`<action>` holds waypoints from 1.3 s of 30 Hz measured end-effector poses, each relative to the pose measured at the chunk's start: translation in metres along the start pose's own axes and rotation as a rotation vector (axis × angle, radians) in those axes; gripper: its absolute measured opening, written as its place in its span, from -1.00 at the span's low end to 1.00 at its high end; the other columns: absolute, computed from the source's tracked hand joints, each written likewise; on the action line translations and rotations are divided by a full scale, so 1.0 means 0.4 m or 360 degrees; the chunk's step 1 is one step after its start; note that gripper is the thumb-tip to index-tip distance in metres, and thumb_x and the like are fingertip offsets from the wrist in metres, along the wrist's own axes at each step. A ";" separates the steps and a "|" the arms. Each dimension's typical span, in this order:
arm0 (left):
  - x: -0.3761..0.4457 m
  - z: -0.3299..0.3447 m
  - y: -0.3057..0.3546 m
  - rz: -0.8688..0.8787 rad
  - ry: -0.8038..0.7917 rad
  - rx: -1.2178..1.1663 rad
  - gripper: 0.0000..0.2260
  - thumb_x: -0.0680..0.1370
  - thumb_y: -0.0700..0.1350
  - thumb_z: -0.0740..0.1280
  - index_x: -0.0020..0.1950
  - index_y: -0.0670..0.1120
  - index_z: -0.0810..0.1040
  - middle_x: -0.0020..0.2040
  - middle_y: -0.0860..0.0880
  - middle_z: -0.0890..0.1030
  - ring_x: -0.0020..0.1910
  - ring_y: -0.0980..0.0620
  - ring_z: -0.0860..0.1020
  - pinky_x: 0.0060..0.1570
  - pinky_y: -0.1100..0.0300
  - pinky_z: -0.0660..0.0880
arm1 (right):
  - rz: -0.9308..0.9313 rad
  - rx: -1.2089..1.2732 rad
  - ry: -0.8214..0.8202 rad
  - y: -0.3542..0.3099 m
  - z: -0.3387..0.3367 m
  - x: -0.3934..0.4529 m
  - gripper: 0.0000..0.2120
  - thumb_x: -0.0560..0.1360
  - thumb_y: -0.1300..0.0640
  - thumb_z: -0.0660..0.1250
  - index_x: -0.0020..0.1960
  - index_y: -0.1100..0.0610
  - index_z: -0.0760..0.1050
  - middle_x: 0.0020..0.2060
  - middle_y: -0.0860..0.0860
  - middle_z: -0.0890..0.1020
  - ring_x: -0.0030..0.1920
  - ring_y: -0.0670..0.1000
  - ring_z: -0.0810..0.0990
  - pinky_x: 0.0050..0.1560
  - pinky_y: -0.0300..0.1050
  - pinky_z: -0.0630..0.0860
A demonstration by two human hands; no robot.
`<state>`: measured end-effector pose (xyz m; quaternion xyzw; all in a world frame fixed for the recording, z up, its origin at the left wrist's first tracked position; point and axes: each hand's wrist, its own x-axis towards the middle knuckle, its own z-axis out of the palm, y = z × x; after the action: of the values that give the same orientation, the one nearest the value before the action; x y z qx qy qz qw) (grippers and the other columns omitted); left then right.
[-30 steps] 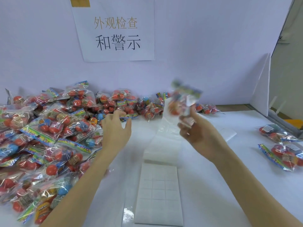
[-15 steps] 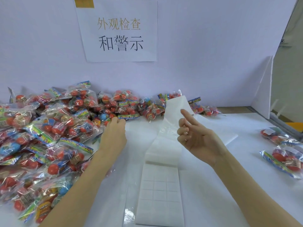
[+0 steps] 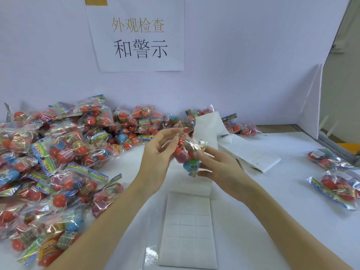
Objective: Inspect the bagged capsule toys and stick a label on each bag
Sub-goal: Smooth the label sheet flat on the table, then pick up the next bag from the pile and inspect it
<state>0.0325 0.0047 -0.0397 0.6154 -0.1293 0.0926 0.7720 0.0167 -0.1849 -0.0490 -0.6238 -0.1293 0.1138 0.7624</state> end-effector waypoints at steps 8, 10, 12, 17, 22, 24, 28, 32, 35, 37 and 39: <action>-0.002 -0.001 0.000 -0.0228 -0.0089 0.0401 -0.72 0.62 -0.08 0.42 0.33 -0.06 0.60 0.11 -0.08 0.72 -0.07 -0.03 0.72 -0.03 0.10 0.66 | -0.0094 -0.0260 0.0253 0.005 -0.009 0.005 -0.74 0.58 0.03 0.47 0.26 0.01 0.63 0.06 0.08 0.76 0.10 0.09 0.74 0.09 -0.04 0.62; -0.003 -0.004 -0.003 -0.0230 -0.0084 0.0393 -0.78 0.61 -0.17 0.44 0.26 -0.12 0.64 0.11 -0.14 0.70 -0.11 -0.09 0.72 -0.03 0.03 0.67 | -0.0098 -0.0299 0.0263 0.004 -0.003 0.003 -0.71 0.55 -0.05 0.47 0.23 0.00 0.62 0.05 0.10 0.75 0.09 0.10 0.74 0.16 0.03 0.61; -0.003 -0.007 -0.005 -0.0219 -0.0099 0.0369 -0.80 0.61 -0.22 0.43 0.23 -0.13 0.63 0.09 -0.12 0.70 -0.15 -0.07 0.72 -0.10 0.11 0.67 | -0.0111 -0.0289 0.0340 0.002 0.005 0.004 -0.66 0.51 -0.14 0.45 0.18 0.04 0.59 -0.01 0.10 0.76 0.05 0.10 0.75 0.10 -0.03 0.65; 0.001 -0.015 -0.006 -0.0265 -0.0167 0.0286 -0.76 0.60 -0.28 0.43 0.23 -0.06 0.62 0.13 -0.08 0.66 -0.17 0.02 0.70 -0.12 0.25 0.60 | -0.0203 -0.0193 0.0591 0.002 -0.009 0.011 -0.79 0.61 0.09 0.42 0.06 0.24 0.54 -0.08 0.11 0.77 -0.02 0.06 0.74 -0.01 -0.18 0.65; 0.005 -0.014 -0.004 -0.0375 -0.0223 0.0156 -0.86 0.62 -0.22 0.41 0.16 -0.11 0.59 0.08 -0.10 0.67 -0.10 0.01 0.68 -0.11 0.21 0.57 | -0.0265 -0.0299 0.0661 0.002 -0.015 0.013 -0.79 0.57 0.08 0.48 -0.06 0.23 0.59 -0.16 0.07 0.76 -0.10 -0.01 0.71 -0.07 -0.21 0.59; 0.003 -0.011 -0.009 -0.0392 -0.0178 0.0142 -0.91 0.61 -0.17 0.42 0.10 -0.15 0.61 0.02 -0.10 0.69 -0.04 0.00 0.66 -0.04 0.18 0.55 | -0.0257 -0.0291 0.0658 0.002 -0.019 0.013 -0.81 0.56 0.06 0.49 -0.05 0.19 0.61 -0.19 0.04 0.75 -0.11 -0.02 0.69 -0.02 -0.14 0.61; 0.004 -0.014 -0.016 -0.0359 -0.0023 0.0090 -0.91 0.55 -0.25 0.47 0.04 -0.15 0.68 -0.03 -0.16 0.71 -0.03 -0.01 0.65 0.10 0.14 0.57 | -0.0162 -0.0300 0.0509 0.003 -0.016 0.011 -0.67 0.45 -0.10 0.51 0.06 0.12 0.70 -0.13 0.08 0.75 -0.08 0.01 0.70 0.04 -0.11 0.63; 0.007 -0.021 -0.005 -0.0489 -0.0018 -0.0173 -0.81 0.48 -0.26 0.51 0.08 -0.14 0.70 -0.12 -0.08 0.74 -0.14 0.08 0.70 -0.11 0.33 0.57 | -0.0166 -0.0311 0.0491 0.005 -0.014 0.012 -0.69 0.47 -0.07 0.51 -0.05 0.20 0.71 -0.12 0.14 0.76 -0.16 -0.06 0.67 -0.01 -0.11 0.59; 0.009 -0.020 0.006 -0.0546 0.0027 -0.0242 -0.84 0.37 -0.17 0.57 -0.06 -0.09 0.78 -0.07 -0.06 0.76 -0.16 0.12 0.70 -0.15 0.35 0.58 | -0.0167 -0.0214 0.0570 -0.002 -0.015 0.014 -0.63 0.39 -0.13 0.52 -0.05 0.18 0.73 -0.09 0.16 0.76 -0.07 0.09 0.69 0.20 0.18 0.62; 0.009 -0.019 0.012 -0.0548 0.0055 -0.0212 -0.84 0.35 -0.13 0.57 -0.08 -0.06 0.80 -0.05 -0.06 0.77 -0.17 0.13 0.70 -0.17 0.35 0.59 | -0.0161 -0.0202 0.0580 -0.005 -0.013 0.014 -0.63 0.38 -0.15 0.51 -0.05 0.15 0.74 -0.09 0.15 0.76 -0.06 0.10 0.70 0.23 0.26 0.61; 0.005 -0.016 0.013 -0.0520 0.0090 -0.0126 -0.91 0.43 -0.14 0.56 -0.08 -0.06 0.79 -0.07 -0.08 0.77 -0.24 0.12 0.68 -0.25 0.33 0.58 | -0.0143 -0.0186 0.0566 -0.004 -0.012 0.013 -0.62 0.38 -0.16 0.50 -0.04 0.16 0.75 -0.07 0.15 0.77 -0.03 0.11 0.71 0.27 0.28 0.59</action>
<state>0.0334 0.0121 -0.0357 0.5944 -0.0094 -0.0219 0.8038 0.0232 -0.1879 -0.0481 -0.6709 -0.0267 -0.0401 0.7400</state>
